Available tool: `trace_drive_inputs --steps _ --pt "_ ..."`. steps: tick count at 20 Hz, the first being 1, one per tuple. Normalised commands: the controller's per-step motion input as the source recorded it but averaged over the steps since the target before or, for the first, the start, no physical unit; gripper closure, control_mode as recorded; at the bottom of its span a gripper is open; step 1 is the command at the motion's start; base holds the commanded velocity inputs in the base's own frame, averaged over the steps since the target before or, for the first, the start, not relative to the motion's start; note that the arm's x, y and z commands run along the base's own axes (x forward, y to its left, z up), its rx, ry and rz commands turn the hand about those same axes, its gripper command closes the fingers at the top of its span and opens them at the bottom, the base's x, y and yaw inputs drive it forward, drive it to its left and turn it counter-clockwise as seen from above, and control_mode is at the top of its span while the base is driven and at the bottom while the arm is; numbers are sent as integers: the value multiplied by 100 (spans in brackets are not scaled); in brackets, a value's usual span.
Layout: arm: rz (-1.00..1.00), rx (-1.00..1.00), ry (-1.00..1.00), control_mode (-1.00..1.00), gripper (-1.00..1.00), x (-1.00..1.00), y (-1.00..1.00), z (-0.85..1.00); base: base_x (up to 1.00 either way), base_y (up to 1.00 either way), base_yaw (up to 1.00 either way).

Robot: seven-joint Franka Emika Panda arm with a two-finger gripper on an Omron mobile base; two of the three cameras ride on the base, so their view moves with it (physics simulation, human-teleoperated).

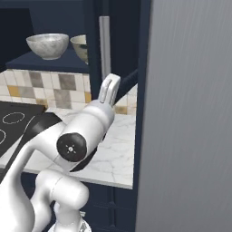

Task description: Open the cabinet. Pick the bowls from the counter and place them in the cabinet. Then close the cabinet.

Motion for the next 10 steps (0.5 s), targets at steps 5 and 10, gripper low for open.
trace_drive_inputs --steps 5,10 --pt "13 1 -17 -100 -100 69 100 -14 0 0 0" --pt "11 7 -16 -100 -100 85 98 0 0 0 0"
